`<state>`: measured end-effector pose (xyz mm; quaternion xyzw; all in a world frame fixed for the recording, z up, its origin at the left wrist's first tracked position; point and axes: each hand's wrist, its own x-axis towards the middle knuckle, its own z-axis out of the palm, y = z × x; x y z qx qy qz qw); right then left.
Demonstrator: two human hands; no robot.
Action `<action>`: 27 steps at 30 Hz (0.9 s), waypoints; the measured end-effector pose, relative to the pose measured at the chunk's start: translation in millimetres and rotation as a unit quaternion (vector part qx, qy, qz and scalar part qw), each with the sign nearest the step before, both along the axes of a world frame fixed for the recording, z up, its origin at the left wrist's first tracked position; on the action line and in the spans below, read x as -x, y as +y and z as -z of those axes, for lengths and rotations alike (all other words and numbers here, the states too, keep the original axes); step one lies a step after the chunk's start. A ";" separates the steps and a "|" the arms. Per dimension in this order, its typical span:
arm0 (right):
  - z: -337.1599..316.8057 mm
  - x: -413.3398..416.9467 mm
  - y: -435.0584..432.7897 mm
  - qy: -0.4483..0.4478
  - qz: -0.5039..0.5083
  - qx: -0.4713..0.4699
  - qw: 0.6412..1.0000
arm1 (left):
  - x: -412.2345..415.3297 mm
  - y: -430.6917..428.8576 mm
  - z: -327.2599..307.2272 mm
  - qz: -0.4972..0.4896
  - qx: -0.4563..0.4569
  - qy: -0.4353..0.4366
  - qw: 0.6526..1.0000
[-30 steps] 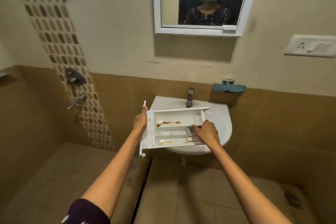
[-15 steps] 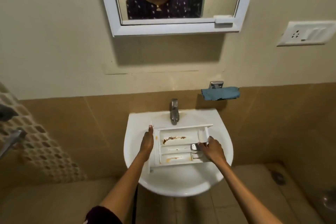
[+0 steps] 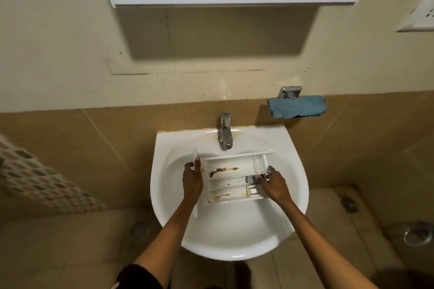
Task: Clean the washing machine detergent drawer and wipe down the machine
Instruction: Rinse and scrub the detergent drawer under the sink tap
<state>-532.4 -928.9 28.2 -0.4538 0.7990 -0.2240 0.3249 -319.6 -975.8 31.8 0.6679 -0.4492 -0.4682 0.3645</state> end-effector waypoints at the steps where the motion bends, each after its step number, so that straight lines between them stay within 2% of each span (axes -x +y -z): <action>1: 1.8 3.0 -4.5 -0.002 -0.003 -0.003 1.000 | 3.0 -0.3 1.9 -0.009 0.004 -0.007 1.000; 7: -1.0 14.4 -26.1 -0.030 -0.041 -0.004 0.999 | 14.6 -9.0 11.9 -0.094 -0.039 -0.026 0.994; 13: 0.1 25.7 -51.6 0.017 -0.078 -0.012 0.997 | 14.5 -21.0 24.6 -0.121 -0.067 -0.044 0.989; 15: 1.1 22.1 -52.8 0.074 -0.084 -0.032 0.993 | 15.8 -21.5 26.4 -0.128 -0.063 -0.048 0.989; 17: -4.6 14.7 -55.8 0.196 -0.072 -0.033 0.977 | 17.9 -20.8 25.1 -0.130 -0.060 -0.044 0.989; 19: -14.0 5.0 -62.7 0.255 -0.067 0.029 0.964 | 20.0 -19.2 22.2 -0.124 -0.059 -0.039 0.990; 22: -33.0 -12.4 -85.4 0.212 -0.143 0.110 0.960 | 24.4 -18.2 20.2 -0.111 -0.059 -0.040 0.991; 27: -60.5 -44.3 -130.9 0.111 -0.236 0.046 0.964 | 33.5 -19.6 22.4 -0.088 -0.059 -0.059 0.993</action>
